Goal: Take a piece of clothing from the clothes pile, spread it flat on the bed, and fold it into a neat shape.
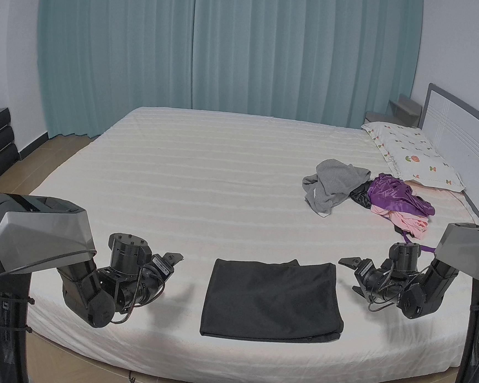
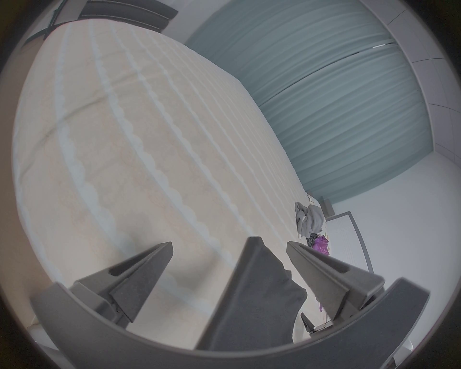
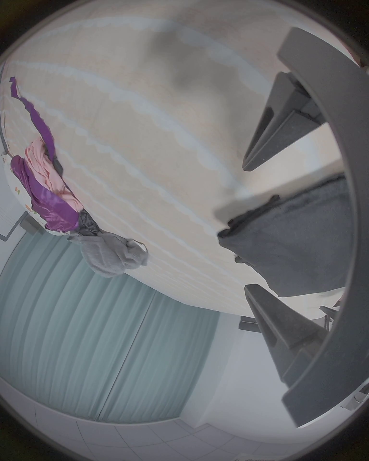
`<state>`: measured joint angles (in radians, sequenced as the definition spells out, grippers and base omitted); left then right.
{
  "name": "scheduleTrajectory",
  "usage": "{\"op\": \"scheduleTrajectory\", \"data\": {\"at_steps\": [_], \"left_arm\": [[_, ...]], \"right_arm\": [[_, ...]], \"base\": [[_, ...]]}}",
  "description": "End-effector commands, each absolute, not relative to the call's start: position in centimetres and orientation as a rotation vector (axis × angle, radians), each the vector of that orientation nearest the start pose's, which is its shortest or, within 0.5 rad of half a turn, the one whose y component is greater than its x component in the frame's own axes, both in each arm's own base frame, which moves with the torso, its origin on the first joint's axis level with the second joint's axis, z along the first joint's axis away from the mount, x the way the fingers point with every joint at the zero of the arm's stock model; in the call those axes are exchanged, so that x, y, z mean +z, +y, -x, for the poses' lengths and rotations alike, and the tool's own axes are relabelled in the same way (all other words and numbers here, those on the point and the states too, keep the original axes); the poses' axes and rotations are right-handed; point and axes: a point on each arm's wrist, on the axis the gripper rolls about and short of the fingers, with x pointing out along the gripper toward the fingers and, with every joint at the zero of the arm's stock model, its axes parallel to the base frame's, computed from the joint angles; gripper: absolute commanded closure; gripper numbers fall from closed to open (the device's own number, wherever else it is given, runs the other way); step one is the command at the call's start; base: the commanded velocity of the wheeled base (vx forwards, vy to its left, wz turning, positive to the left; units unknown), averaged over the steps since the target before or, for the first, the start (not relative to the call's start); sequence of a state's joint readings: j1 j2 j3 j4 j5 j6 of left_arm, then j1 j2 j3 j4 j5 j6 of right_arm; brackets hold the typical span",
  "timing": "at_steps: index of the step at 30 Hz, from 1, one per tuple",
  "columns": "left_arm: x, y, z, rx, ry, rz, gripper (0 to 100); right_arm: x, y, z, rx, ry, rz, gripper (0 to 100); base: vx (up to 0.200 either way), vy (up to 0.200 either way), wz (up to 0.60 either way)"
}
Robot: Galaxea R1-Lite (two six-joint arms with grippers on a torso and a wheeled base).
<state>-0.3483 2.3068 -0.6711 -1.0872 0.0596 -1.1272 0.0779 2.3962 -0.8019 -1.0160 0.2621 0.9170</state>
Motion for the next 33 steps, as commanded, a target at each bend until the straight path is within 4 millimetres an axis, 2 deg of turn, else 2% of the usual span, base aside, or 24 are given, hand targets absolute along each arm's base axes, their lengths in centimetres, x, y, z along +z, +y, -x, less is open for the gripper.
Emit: {"op": "scheduleTrajectory", "data": {"at_steps": [1,8,14,18,33], "left_arm": [[-1.0,-11.9,-33.3,0.051,0.629,0.981,0],[-1.1,-12.0,-33.4,0.050,0.630,0.981,0],[-1.2,-12.0,-33.4,0.052,0.630,0.961,0],[-2.1,-11.6,-33.3,0.035,0.646,0.844,0],[-4.2,-12.4,-33.6,-0.025,0.681,0.647,0]], "right_arm": [[-2.9,3.5,-37.5,0.040,0.692,-0.936,0],[-2.9,3.5,-37.5,0.044,0.689,-0.936,0],[-2.9,3.5,-37.5,0.043,0.690,-0.935,0],[-2.9,3.5,-37.5,0.042,0.691,-0.935,0],[-3.0,3.5,-37.5,0.044,0.693,-0.933,0]], "base": [[0.000,-0.200,0.00],[0.000,-0.200,0.00],[0.000,0.000,0.00],[0.000,0.000,0.00],[0.000,0.000,0.00]]}}
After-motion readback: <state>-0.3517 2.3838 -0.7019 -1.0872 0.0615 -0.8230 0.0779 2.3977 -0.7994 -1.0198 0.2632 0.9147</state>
